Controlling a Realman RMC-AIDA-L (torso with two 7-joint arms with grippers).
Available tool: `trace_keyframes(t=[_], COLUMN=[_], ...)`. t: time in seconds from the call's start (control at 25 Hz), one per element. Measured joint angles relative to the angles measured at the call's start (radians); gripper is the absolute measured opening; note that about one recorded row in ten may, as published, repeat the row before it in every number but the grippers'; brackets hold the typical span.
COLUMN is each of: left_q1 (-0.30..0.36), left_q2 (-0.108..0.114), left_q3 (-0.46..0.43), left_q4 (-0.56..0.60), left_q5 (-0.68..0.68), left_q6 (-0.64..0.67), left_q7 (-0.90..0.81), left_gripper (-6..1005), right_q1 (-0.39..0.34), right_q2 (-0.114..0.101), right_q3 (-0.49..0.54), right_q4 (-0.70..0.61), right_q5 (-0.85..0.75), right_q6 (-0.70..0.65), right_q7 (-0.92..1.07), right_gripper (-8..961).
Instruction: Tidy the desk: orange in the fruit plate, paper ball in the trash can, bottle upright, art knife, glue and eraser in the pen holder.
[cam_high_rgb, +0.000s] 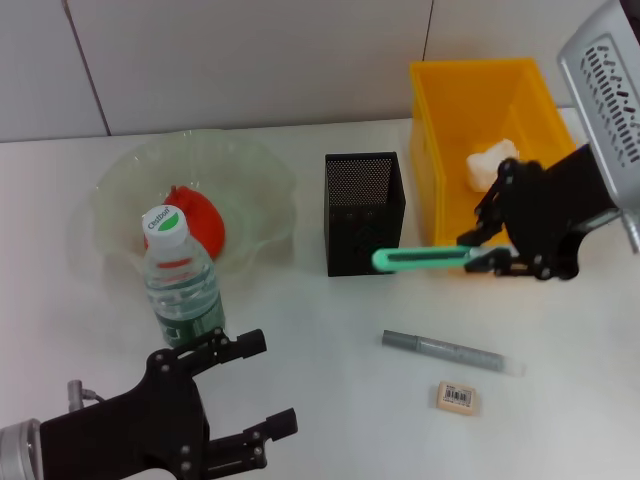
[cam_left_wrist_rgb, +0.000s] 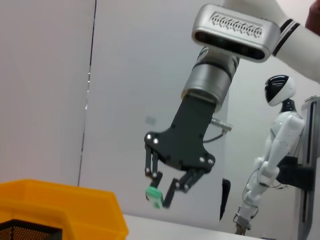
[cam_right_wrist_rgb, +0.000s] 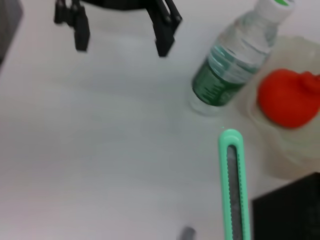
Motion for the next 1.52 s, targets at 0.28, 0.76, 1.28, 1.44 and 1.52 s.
trace_keyframes(t=[0.28, 0.76, 1.28, 1.44, 1.52], left_q1=[0.003, 0.001, 0.009, 0.006, 0.005], left_q2=[-0.008, -0.011, -0.011, -0.011, -0.011], left_q3=[0.000, 0.003, 0.013, 0.014, 0.014], left_q4=[-0.012, -0.061, -0.075, -0.076, -0.076], left_q5=[-0.003, -0.055, -0.080, -0.081, -0.081], left_q6=[-0.026, -0.034, -0.031, -0.030, -0.030], left_q7=[0.014, 0.097, 0.129, 0.130, 0.130], left_gripper=[814, 813, 813, 813, 813], right_q1=[-0.005, 0.001, -0.018, -0.020, -0.020], right_q2=[-0.001, -0.005, 0.003, 0.006, 0.006], right_q3=[-0.063, -0.155, -0.312, -0.382, -0.391], right_q4=[0.113, 0.123, 0.052, 0.018, 0.014], right_q5=[-0.112, -0.235, -0.409, -0.472, -0.479], right_q6=[0.040, 0.226, 0.443, 0.515, 0.520], right_q7=[-0.124, -0.300, -0.315, -0.311, -0.310], right_gripper=[164, 163, 163, 163, 163])
